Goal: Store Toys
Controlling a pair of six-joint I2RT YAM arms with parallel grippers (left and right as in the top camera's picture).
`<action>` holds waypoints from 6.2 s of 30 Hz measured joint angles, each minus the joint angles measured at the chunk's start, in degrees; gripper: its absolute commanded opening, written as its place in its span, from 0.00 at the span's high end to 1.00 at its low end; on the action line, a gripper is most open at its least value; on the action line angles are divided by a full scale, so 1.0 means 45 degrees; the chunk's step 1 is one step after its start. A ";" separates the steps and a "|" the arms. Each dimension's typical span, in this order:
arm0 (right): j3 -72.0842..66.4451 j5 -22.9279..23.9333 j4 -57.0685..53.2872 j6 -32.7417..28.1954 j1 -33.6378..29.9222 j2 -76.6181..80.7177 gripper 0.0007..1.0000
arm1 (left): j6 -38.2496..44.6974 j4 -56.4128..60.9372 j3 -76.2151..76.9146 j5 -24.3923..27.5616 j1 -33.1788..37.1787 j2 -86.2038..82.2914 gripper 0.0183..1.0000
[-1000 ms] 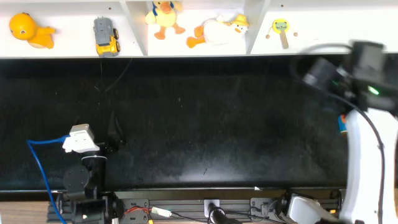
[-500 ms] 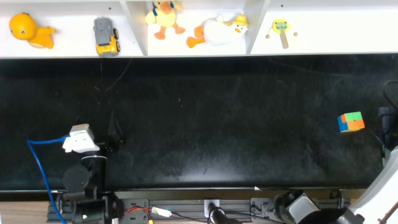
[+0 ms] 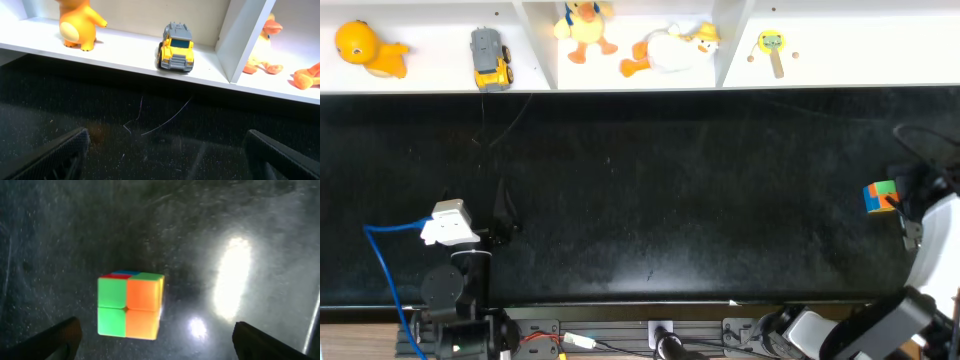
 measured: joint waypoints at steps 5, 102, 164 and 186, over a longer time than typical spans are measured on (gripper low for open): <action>0.0000 0.0340 0.0398 0.0015 0.0563 0.0393 0.01 | 0.0000 0.0000 0.0000 0.0000 0.0000 0.0000 0.00; -0.4439 -0.5440 1.9113 -1.0501 0.1622 0.0937 0.95 | 0.0044 0.0010 -0.0005 0.0000 0.0000 -0.0024 0.00; 0.1370 -0.7393 1.4853 -1.1113 0.3031 0.6203 0.00 | 0.0044 0.0005 -0.0005 0.0005 0.0000 -0.0024 0.00; 0.1292 -0.4187 0.2438 -1.1171 0.4192 -0.1763 0.00 | 0.0044 0.0010 -0.0005 0.0000 0.0000 -0.0024 0.00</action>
